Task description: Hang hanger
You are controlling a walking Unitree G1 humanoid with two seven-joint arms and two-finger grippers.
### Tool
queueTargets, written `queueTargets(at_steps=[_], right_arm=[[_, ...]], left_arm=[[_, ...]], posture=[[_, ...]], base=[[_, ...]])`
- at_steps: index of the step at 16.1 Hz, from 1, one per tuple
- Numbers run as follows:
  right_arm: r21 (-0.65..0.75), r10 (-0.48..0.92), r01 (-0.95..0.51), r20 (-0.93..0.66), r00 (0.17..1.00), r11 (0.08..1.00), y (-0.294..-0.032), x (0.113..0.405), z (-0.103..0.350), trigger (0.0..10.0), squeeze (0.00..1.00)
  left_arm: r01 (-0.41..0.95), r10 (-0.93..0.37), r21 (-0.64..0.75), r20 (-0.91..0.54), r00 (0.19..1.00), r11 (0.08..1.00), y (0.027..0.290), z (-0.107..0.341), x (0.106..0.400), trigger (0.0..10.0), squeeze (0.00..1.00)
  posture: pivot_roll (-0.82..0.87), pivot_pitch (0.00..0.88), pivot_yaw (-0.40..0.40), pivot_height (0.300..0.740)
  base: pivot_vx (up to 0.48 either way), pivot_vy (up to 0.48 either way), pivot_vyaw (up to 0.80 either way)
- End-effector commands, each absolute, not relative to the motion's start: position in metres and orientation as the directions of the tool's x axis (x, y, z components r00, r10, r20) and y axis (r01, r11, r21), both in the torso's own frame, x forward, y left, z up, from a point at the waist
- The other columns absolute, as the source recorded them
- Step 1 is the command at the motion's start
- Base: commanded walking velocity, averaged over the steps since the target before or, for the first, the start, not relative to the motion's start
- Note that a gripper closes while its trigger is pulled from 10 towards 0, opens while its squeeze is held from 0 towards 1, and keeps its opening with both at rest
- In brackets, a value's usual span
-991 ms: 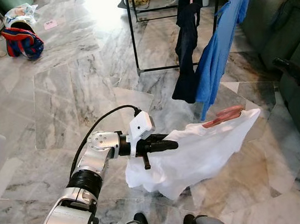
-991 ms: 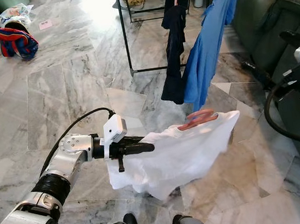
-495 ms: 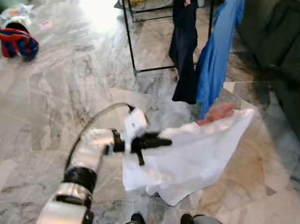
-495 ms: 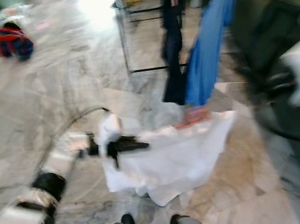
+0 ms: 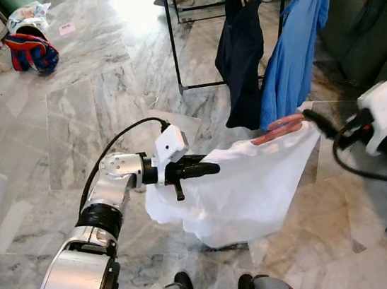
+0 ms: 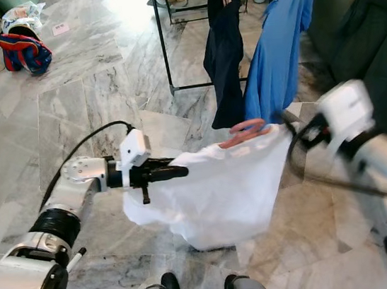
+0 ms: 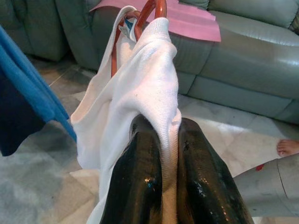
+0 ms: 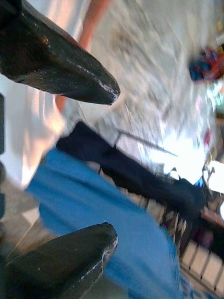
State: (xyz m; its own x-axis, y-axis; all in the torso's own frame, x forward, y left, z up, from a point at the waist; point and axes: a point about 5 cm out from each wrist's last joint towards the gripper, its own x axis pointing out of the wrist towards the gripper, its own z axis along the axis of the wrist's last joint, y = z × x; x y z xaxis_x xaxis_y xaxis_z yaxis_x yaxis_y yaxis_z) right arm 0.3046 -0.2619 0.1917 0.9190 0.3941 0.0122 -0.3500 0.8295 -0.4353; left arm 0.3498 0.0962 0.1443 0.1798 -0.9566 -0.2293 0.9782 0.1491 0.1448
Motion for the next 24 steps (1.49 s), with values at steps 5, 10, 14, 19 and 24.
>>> queueTargets(at_steps=[5,10,14,19,24], right_arm=[[-0.475,0.587,-0.619,-0.236,0.774,0.625,-0.266,0.297,0.188,10.0,0.00],[-0.510,0.624,-0.714,-0.373,0.686,0.480,-0.267,0.304,0.190,10.0,0.00],[-0.492,0.650,-0.772,-0.439,0.620,0.403,-0.260,0.313,0.185,10.0,0.00],[-0.420,0.695,-0.853,-0.512,0.504,0.309,-0.247,0.321,0.171,0.0,0.00],[-0.406,0.705,-0.872,-0.533,0.468,0.272,-0.246,0.324,0.171,0.0,0.00]], left_arm=[[0.975,-0.958,0.184,-0.237,0.164,0.122,0.103,0.154,0.353,10.0,0.00],[0.978,-0.962,0.195,-0.247,0.120,0.072,0.102,0.157,0.351,10.0,0.00],[0.978,-0.970,0.209,-0.238,0.047,-0.004,0.096,0.163,0.347,10.0,0.00],[0.970,-0.976,0.232,-0.215,-0.017,-0.068,0.087,0.171,0.342,10.0,0.00],[0.970,-0.976,0.233,-0.218,-0.025,-0.077,0.088,0.171,0.340,10.0,0.00]], posture=[[-0.16,0.224,0.034,0.740],[-0.16,0.226,0.033,0.740],[-0.16,0.226,0.030,0.740],[-0.14,0.228,0.013,0.740],[-0.13,0.224,-0.001,0.740]], base=[[0.000,0.000,0.00],[0.000,0.000,0.00],[0.000,0.000,0.00],[0.000,0.000,0.00],[0.000,0.000,0.00]])
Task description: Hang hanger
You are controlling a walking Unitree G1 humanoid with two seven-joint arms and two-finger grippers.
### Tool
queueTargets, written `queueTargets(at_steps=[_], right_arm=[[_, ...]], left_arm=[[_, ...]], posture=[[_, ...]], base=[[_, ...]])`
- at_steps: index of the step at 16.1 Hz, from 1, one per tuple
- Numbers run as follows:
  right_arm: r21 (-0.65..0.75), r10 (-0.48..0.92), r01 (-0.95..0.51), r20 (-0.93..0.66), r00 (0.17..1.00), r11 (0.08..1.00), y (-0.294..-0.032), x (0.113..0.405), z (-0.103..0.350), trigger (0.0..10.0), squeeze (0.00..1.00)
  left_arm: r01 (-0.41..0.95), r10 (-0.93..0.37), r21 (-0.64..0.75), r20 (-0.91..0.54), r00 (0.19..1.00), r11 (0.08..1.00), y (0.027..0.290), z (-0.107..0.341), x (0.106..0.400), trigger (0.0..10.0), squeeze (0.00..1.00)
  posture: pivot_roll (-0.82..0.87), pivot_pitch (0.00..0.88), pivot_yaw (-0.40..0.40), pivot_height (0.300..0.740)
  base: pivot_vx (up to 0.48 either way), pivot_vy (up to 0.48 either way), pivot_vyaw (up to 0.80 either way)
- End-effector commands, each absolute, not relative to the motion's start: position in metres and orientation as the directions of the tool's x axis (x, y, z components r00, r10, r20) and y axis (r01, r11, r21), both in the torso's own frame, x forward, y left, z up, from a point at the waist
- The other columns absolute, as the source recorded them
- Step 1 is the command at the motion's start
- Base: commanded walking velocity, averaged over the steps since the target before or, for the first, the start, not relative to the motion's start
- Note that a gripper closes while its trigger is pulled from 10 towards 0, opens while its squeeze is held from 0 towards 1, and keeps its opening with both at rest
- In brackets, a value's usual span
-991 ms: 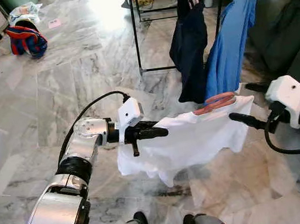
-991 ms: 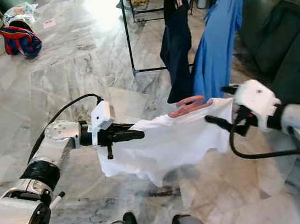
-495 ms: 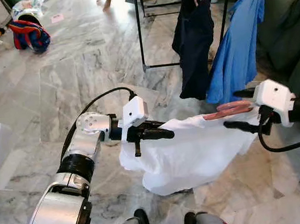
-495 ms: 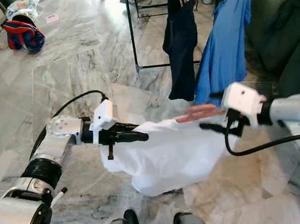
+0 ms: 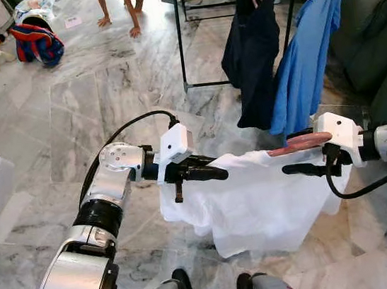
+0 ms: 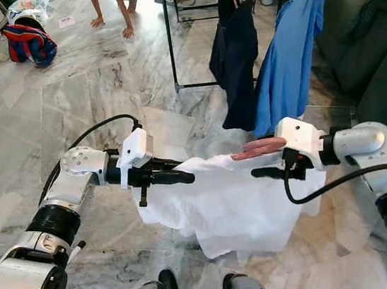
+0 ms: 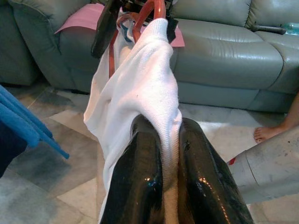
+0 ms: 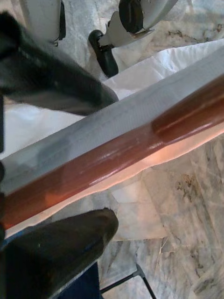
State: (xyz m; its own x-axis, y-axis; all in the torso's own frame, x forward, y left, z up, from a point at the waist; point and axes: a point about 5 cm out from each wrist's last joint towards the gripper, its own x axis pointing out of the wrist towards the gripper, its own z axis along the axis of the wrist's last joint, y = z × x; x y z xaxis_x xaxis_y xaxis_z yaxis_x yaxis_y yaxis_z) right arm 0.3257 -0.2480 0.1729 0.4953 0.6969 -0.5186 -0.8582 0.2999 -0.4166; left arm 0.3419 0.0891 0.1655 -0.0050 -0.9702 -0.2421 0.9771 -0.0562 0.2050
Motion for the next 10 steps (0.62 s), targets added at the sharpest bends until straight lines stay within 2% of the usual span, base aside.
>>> queueTargets(at_steps=[1,10], right_arm=[[-0.403,0.707,-0.875,-0.534,0.463,0.268,-0.246,0.325,0.172,0.0,0.00],[-0.341,0.711,-0.914,-0.585,0.390,0.221,-0.261,0.314,0.176,0.0,0.00]], left_arm=[[0.970,-0.975,0.233,-0.220,-0.024,-0.076,0.088,0.171,0.340,10.0,0.00],[0.972,-0.965,0.211,-0.256,-0.046,-0.102,0.087,0.161,0.336,10.0,0.00]], posture=[[-0.13,0.222,-0.001,0.740],[-0.15,0.219,0.003,0.740]], base=[[0.000,0.000,0.00],[0.000,0.000,0.00]])
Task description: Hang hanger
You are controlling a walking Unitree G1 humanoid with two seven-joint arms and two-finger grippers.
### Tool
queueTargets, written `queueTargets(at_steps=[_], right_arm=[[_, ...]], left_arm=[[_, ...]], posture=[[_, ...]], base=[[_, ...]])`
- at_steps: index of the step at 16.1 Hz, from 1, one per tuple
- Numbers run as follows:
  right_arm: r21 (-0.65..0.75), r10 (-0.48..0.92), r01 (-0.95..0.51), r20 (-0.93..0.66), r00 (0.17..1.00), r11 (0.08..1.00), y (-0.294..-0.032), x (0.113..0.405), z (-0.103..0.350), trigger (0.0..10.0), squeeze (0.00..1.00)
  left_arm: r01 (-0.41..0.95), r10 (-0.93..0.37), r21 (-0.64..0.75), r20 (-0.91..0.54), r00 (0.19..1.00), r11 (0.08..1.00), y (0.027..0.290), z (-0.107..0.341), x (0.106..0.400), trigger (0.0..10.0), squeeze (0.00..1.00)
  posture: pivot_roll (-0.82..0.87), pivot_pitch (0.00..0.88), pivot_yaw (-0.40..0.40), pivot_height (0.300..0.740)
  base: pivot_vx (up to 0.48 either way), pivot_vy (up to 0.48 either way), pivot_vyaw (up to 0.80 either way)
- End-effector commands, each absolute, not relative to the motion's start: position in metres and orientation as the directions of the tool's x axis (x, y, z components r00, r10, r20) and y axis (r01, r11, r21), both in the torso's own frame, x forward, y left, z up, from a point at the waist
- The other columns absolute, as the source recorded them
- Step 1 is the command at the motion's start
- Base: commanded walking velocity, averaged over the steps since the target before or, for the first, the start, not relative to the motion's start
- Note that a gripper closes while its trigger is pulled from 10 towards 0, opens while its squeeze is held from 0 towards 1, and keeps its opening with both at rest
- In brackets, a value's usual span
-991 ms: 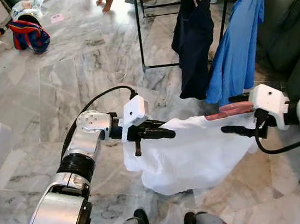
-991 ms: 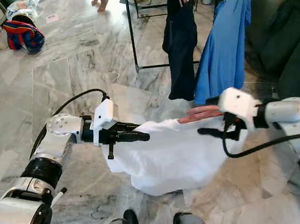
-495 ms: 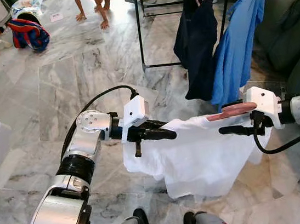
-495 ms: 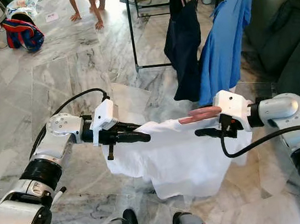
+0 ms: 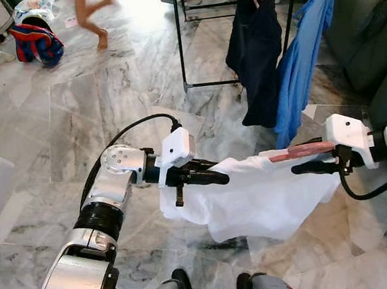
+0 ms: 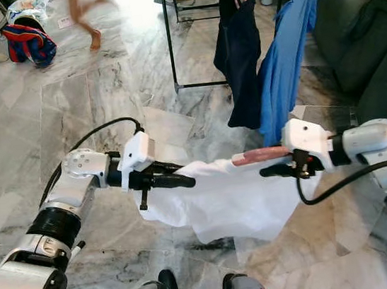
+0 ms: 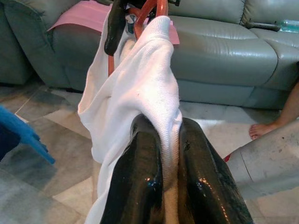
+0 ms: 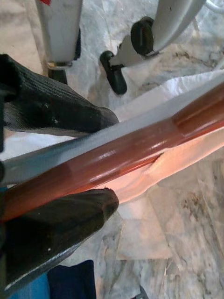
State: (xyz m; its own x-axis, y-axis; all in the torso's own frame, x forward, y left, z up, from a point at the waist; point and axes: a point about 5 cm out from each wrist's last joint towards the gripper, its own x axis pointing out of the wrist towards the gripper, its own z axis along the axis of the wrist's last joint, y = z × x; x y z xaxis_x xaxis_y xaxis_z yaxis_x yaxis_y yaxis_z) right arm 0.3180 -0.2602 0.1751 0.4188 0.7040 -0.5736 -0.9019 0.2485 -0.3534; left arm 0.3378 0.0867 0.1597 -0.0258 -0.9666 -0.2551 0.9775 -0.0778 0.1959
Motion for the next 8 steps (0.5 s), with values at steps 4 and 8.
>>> queueTargets(at_steps=[4,8], right_arm=[[-0.311,0.727,-0.929,-0.588,0.353,0.200,-0.2604,0.3103,0.1774,0.0,0.00],[-0.296,0.735,-0.937,-0.591,0.332,0.185,-0.2582,0.3080,0.1787,0.0,0.00]], left_arm=[[0.973,-0.964,0.207,-0.261,-0.050,-0.106,0.0845,0.1584,0.3354,10.0,0.00],[0.973,-0.962,0.202,-0.268,-0.051,-0.108,0.0836,0.1561,0.3351,10.0,0.00]], posture=[[-0.16,0.217,0.005,0.740],[-0.16,0.216,0.005,0.740]], base=[[0.000,0.000,0.00],[0.000,0.000,0.00]])
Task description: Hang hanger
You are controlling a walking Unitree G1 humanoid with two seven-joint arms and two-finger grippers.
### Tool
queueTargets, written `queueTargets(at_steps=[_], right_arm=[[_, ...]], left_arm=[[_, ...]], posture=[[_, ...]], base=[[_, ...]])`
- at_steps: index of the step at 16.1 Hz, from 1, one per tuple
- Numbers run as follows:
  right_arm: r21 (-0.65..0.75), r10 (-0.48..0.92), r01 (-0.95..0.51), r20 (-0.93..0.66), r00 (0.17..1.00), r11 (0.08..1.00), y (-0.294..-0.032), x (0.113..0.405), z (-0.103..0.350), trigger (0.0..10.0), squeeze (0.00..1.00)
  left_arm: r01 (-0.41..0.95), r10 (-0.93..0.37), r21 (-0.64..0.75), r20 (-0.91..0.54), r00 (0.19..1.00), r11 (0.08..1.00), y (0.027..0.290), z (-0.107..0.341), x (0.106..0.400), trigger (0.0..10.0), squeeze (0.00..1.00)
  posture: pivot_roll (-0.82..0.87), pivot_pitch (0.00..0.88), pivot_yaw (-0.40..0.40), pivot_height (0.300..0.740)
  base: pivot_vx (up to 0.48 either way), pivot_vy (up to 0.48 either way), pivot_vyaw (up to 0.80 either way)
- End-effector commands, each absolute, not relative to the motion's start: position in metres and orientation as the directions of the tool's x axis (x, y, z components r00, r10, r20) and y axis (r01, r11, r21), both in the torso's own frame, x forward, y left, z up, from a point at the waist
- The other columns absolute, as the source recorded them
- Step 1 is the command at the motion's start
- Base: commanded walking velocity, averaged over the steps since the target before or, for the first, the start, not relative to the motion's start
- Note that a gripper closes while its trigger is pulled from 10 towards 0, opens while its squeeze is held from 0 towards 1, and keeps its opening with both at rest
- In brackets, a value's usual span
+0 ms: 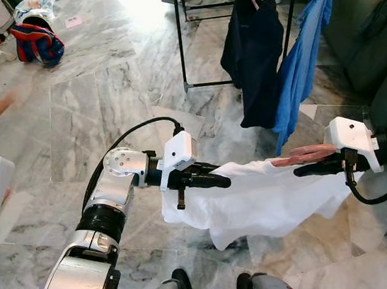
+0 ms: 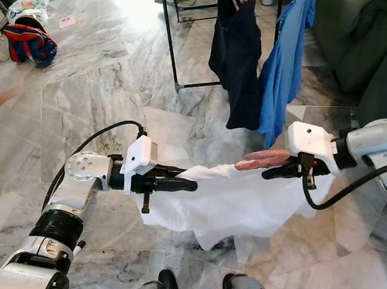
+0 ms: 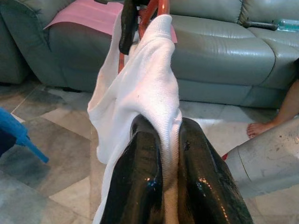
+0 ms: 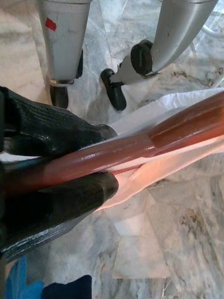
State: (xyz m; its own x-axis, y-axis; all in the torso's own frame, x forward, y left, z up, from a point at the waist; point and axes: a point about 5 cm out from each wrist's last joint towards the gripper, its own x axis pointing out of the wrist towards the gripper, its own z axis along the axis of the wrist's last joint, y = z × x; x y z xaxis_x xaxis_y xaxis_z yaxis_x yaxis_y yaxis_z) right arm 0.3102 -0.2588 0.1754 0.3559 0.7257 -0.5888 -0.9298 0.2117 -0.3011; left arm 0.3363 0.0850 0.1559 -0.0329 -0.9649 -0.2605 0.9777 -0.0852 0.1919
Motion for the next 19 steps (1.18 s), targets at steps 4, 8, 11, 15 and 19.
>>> queueTargets(at_steps=[4,8,11,15,19], right_arm=[[-0.286,0.743,-0.942,-0.588,0.319,0.179,-0.253,0.305,0.176,0.0,0.00],[-0.280,0.748,-0.936,-0.571,0.340,0.212,-0.251,0.302,0.166,0.0,0.00],[-0.282,0.751,-0.928,-0.551,0.364,0.243,-0.250,0.299,0.159,0.0,0.00],[-0.280,0.749,-0.915,-0.528,0.400,0.291,-0.248,0.297,0.151,0.0,0.00],[-0.299,0.714,-0.882,-0.518,0.471,0.364,-0.243,0.299,0.141,0.0,0.00]], left_arm=[[0.975,-0.962,0.197,-0.268,-0.051,-0.107,0.082,0.151,0.333,10.0,0.00],[0.976,-0.972,0.213,-0.236,0.009,-0.042,0.079,0.149,0.335,10.0,1.00],[0.960,-0.973,0.265,-0.184,0.140,0.088,0.077,0.149,0.341,10.0,1.00],[0.902,-0.947,0.369,-0.134,0.291,0.224,0.076,0.151,0.347,10.0,1.00],[0.875,-0.927,0.413,-0.157,0.340,0.251,0.081,0.145,0.349,10.0,1.00]], posture=[[-0.16,0.213,0.004,0.740],[-0.16,0.214,0.005,0.740],[-0.16,0.215,0.009,0.740],[-0.15,0.216,0.017,0.740],[-0.15,0.212,0.021,0.740]], base=[[0.000,0.000,0.00],[0.000,0.000,0.00],[0.000,0.000,0.00],[0.000,0.000,0.00],[0.000,0.000,0.00]])
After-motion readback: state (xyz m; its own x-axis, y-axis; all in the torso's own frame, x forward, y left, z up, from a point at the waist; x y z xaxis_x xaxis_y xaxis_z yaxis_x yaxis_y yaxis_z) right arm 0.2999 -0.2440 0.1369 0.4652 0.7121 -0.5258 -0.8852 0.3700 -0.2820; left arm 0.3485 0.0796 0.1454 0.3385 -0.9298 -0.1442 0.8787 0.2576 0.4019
